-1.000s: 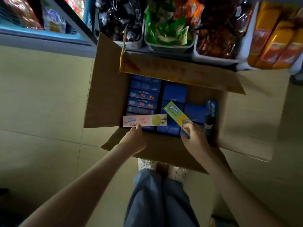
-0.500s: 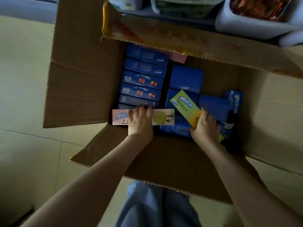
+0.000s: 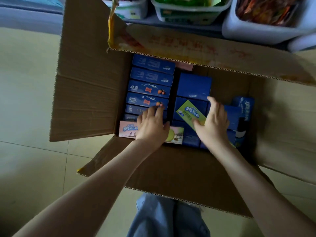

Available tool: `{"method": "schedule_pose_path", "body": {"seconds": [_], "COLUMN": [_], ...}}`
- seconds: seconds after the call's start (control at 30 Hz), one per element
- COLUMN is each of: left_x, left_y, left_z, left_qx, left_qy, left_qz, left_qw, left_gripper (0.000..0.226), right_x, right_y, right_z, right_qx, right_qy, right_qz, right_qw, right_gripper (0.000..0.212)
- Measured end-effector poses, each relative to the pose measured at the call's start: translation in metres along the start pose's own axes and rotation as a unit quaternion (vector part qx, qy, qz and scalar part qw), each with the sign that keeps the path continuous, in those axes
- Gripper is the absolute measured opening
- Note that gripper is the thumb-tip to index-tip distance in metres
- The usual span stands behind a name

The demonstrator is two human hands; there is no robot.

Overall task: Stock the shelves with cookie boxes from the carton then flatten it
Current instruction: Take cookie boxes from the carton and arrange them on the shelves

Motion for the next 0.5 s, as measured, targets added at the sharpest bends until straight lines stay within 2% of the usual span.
{"method": "schedule_pose_path", "body": {"seconds": [0.1,0.3,0.33,0.4,0.5], "left_x": [-0.011,-0.023,-0.023,-0.019,-0.009], "left_y": [0.022,0.029,0.026,0.011,-0.013], "left_z": [-0.013,-0.013,-0.009,0.002,0.022], "left_qx": [0.03,0.081,0.047,-0.107,-0.302], "left_qy": [-0.002,0.01,0.02,0.036,0.013], "left_qz": [-0.024,0.01,0.04,0.13,0.197], "left_qw": [0.999,0.997,0.998,0.985,0.932], "left_gripper": [0.056,0.074,0.079,0.086,0.079], "right_x": [-0.014,-0.032,-0.032,-0.026,-0.01], "right_y": [0.012,0.004,0.0,-0.012,-0.032], "right_z": [0.024,0.043,0.042,0.035,0.02], "right_qx": [-0.02,-0.029,0.0,0.081,0.189], "right_qy": [0.01,-0.004,-0.003,0.0,0.033], "right_qz": [0.002,0.059,0.079,0.127,0.17], "right_qw": [1.0,0.998,0.997,0.989,0.966], "right_gripper": [0.071,0.08,0.082,0.085,0.085]}}
Point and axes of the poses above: each hand's wrist, its own x-axis away from the middle knuckle, its own y-axis out of the back of the hand, z = x × y, the point moved 4 cm from there along -x, towards the middle knuckle, and after that the axes turned 9 degrees about z, right-handed, at the moved point
